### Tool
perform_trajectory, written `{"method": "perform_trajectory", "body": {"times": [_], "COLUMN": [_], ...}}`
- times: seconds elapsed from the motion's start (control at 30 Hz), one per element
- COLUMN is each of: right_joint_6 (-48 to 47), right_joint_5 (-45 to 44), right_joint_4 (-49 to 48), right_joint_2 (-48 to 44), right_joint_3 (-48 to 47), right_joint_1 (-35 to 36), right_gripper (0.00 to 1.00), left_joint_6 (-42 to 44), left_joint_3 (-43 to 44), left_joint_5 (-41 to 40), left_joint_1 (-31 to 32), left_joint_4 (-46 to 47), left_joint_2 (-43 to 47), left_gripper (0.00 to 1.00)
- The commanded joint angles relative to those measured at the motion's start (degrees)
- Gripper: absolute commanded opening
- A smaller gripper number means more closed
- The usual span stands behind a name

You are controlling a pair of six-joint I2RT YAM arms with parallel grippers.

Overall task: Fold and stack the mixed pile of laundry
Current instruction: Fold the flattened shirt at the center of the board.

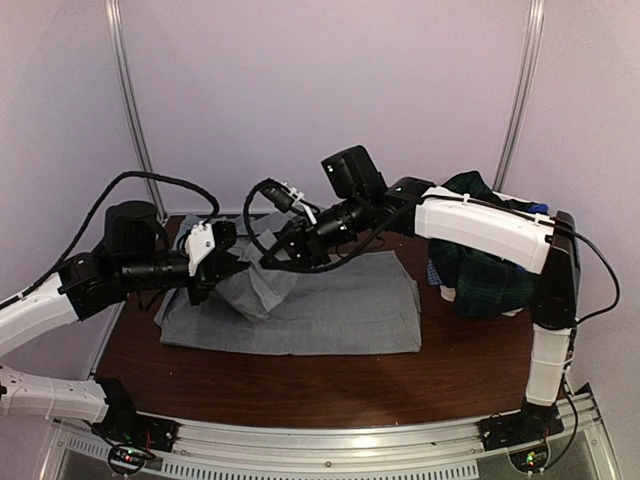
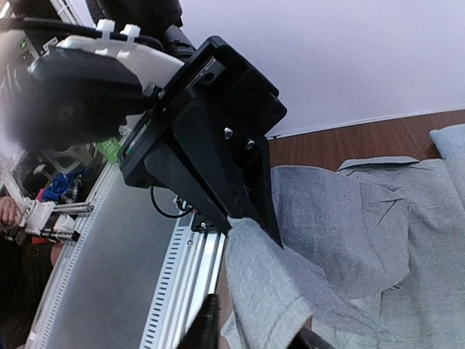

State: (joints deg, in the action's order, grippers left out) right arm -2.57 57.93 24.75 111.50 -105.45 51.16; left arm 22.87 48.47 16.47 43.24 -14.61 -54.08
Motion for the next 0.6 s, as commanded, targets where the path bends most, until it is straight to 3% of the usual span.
{"method": "perform_trajectory", "body": {"times": [0.0, 0.1, 0.3, 0.37, 0.43, 0.57], "right_joint_6": [-2.41, -4.3, -6.18, -8.36, -10.62, -14.22], "right_joint_5": [0.05, -8.51, -23.89, -30.34, -34.44, -41.45], "right_joint_4": [1.56, 2.56, -2.1, -3.53, -4.8, -9.69], "right_joint_2": [0.64, -1.12, -4.74, -5.05, -4.52, -1.31], "right_joint_3": [-3.08, -2.89, -1.51, -2.33, -3.89, -7.59], "right_joint_1": [0.71, 0.43, -3.69, -5.13, -6.46, -8.7], "right_gripper": [0.02, 0.0, 0.0, 0.0, 0.0, 0.0], "left_joint_6": [-1.07, -4.26, -16.57, -21.8, -27.24, -36.45], "left_joint_3": [0.72, 0.17, -2.63, -3.88, -3.95, 0.32], "left_joint_5": [-2.13, -4.89, -17.43, -20.94, -23.27, -24.09], "left_joint_1": [0.26, 0.18, -0.77, -2.67, -5.51, -12.58], "left_joint_4": [2.34, 3.55, 7.17, 7.86, 6.94, 0.04], "left_joint_2": [-0.32, 0.51, 6.9, 9.15, 9.89, 5.6], "left_gripper": [0.0, 0.1, 0.69, 0.81, 0.87, 0.89]}}
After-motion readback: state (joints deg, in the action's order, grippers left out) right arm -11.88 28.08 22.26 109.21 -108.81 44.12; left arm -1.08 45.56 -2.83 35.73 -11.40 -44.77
